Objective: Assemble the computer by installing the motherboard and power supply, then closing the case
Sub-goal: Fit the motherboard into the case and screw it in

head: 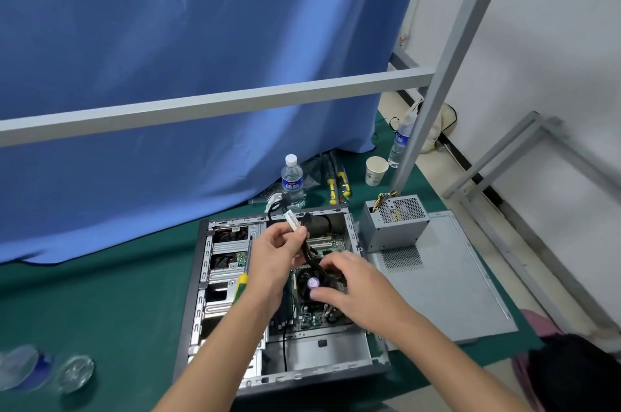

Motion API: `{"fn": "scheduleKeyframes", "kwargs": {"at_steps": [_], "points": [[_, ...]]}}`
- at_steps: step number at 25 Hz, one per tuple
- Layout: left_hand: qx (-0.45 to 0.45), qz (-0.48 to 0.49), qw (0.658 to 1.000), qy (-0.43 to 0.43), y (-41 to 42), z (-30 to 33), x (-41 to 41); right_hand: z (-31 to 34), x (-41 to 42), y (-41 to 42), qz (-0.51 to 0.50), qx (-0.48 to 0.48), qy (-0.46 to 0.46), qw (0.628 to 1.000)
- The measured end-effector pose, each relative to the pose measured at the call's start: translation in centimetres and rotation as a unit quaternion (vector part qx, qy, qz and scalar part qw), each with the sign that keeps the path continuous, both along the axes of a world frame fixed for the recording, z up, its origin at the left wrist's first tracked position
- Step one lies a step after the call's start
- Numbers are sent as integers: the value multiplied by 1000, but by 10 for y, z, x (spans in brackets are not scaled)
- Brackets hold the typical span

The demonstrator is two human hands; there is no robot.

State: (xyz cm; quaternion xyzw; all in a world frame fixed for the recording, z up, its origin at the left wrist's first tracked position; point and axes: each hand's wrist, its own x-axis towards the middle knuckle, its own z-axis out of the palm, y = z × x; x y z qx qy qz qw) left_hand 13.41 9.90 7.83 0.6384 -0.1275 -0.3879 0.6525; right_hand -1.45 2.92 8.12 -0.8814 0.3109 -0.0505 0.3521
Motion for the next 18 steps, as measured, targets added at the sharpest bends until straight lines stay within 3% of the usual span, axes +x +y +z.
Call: {"fn": "scheduleKeyframes", "kwargs": {"at_steps": [2, 5, 9, 13, 18], "points": [[9, -8, 1000, -12, -6, -2, -3, -7, -4, -8, -12, -7, 6, 1000], [18, -24, 999, -32, -13, -8, -3, -13, -15, -30, -106, 148, -60, 981], [60, -35, 995, -67, -19, -17, -2, -20, -36, -63, -262, 353, -158, 884], [81, 0, 994, -69, -17, -27, -7, -26, -39, -78, -332, 481, -223, 780], [72, 43, 996, -9, -5, -37, -8, -32, -35, -71, -333, 550, -186, 743]]}}
